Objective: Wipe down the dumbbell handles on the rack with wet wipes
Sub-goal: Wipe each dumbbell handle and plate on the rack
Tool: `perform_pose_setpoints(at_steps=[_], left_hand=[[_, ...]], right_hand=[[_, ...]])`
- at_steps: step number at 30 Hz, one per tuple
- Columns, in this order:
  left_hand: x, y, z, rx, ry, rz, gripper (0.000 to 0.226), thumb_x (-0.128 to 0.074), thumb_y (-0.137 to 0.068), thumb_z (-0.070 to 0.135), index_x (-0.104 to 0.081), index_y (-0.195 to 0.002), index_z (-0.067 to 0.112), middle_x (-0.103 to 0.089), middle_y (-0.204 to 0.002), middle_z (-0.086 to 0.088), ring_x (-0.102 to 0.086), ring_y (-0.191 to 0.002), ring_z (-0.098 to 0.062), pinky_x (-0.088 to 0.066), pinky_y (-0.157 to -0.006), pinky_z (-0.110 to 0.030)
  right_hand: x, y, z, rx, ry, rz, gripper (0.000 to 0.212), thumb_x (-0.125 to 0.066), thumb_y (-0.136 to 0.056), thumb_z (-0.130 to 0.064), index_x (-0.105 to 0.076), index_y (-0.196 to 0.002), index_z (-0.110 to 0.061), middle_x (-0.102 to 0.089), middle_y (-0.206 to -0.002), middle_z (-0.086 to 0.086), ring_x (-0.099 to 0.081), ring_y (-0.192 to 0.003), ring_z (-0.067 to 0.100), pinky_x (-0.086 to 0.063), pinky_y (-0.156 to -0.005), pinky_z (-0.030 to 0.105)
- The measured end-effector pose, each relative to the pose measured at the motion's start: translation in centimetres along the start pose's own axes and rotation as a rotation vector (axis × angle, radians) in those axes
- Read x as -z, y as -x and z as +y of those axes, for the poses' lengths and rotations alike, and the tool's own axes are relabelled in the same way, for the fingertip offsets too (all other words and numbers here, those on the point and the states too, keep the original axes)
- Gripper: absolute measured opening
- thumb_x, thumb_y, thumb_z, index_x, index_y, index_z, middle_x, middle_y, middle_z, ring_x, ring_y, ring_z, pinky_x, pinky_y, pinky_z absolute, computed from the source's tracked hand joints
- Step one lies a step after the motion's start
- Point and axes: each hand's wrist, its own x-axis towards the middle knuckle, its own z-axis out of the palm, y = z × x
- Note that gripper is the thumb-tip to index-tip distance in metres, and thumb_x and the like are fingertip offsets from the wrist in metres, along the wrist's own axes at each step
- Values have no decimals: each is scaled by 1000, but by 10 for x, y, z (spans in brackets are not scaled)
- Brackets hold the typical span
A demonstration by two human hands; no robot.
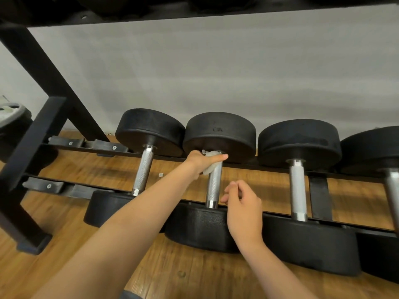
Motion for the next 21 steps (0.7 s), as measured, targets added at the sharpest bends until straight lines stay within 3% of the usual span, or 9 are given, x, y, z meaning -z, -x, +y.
perform_pose_setpoints(at_steps=[3, 6, 10, 15, 19, 21], left_hand=[[0, 1, -5, -6, -44, 16, 88, -83, -68, 51, -49, -133, 2, -60, -124, -12, -57, -113, -25, -49, -91, -33], [0, 10, -13, -38, -157, -29, 64, -82, -72, 46, -61, -115, 5, -65, -106, -7, -60, -94, -16, -47, -70, -25], [2, 28, -28, -27, -406, -132, 53, -83, -73, 40, -62, -110, 9, -66, -104, -4, -62, -97, -17, -52, -87, -31], [15, 51, -26, -74, -621, -169, 31, -86, -70, 35, -63, -81, 17, -62, -81, 4, -59, -85, -13, -44, -72, -25], [39, 68, -18, -251, -429, -1, 54, -90, -65, 28, -61, -108, 14, -69, -104, -3, -66, -95, -16, -56, -80, -32], [49, 79, -6, -340, -341, 42, 54, -88, -69, 24, -55, -110, 14, -68, -103, -3, -68, -93, -16, -57, -70, -26]], right_hand=[[0, 1, 0, -1, -9, -4, 28, -45, -101, -27, -60, -79, -19, -62, -66, -1, -59, -65, 4, -43, -59, 9], [0, 0, 1, 7, -5, 2, 29, -44, -101, -27, -60, -78, -20, -62, -66, -2, -59, -64, 5, -43, -59, 10], [-1, 0, 1, -8, -7, 6, 31, -44, -101, -28, -60, -77, -17, -63, -67, 0, -58, -62, 5, -43, -55, 13], [1, 2, -2, 4, 2, 14, 30, -45, -101, -25, -60, -77, -17, -62, -66, -3, -60, -65, 2, -43, -56, 12], [0, 2, -1, -14, 8, 16, 31, -44, -101, -28, -59, -76, -18, -63, -67, -1, -60, -64, 7, -47, -61, 21], [1, 2, -2, -19, 4, 11, 31, -44, -101, -28, -59, -77, -16, -63, -67, 0, -60, -64, 8, -49, -64, 24]])
